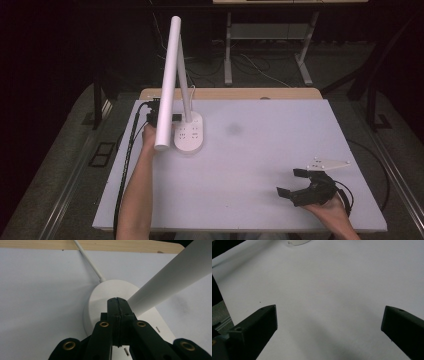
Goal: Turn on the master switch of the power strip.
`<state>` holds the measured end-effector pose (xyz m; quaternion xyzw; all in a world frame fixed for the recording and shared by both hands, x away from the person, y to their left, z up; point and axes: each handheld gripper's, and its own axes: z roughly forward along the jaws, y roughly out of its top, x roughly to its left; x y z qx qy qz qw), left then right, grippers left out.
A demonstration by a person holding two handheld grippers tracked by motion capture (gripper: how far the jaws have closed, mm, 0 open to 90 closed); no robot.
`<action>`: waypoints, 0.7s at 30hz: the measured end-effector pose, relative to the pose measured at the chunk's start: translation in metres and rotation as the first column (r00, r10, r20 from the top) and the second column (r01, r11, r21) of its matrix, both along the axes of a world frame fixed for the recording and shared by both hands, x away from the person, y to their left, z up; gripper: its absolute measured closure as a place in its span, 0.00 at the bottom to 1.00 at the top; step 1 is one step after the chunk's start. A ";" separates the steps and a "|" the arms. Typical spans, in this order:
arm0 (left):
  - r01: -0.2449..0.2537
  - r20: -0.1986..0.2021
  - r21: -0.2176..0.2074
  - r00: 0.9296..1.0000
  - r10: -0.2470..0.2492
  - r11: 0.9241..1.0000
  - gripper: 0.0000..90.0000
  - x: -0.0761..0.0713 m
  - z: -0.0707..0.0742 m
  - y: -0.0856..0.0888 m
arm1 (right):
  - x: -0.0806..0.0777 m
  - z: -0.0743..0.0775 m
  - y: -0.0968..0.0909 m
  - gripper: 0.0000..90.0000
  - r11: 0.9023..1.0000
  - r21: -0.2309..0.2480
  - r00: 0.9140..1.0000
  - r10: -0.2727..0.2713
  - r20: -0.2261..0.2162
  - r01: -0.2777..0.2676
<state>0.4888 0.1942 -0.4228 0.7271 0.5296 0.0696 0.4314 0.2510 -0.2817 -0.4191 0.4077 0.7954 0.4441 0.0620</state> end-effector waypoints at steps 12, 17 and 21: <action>-0.003 0.008 0.032 1.000 0.003 0.999 1.00 -0.001 -0.004 -0.007 | 0.001 -0.001 0.001 0.00 1.000 -0.006 1.000 0.005 -0.003 -0.005; -0.018 0.007 0.018 1.000 0.018 1.000 1.00 -0.003 -0.005 -0.006 | 0.000 -0.002 0.003 0.00 1.000 -0.013 1.000 0.013 -0.007 -0.013; -0.023 0.014 0.054 1.000 0.023 0.998 1.00 -0.004 -0.004 -0.010 | 0.000 -0.001 0.003 0.00 1.000 -0.011 1.000 0.013 -0.008 -0.013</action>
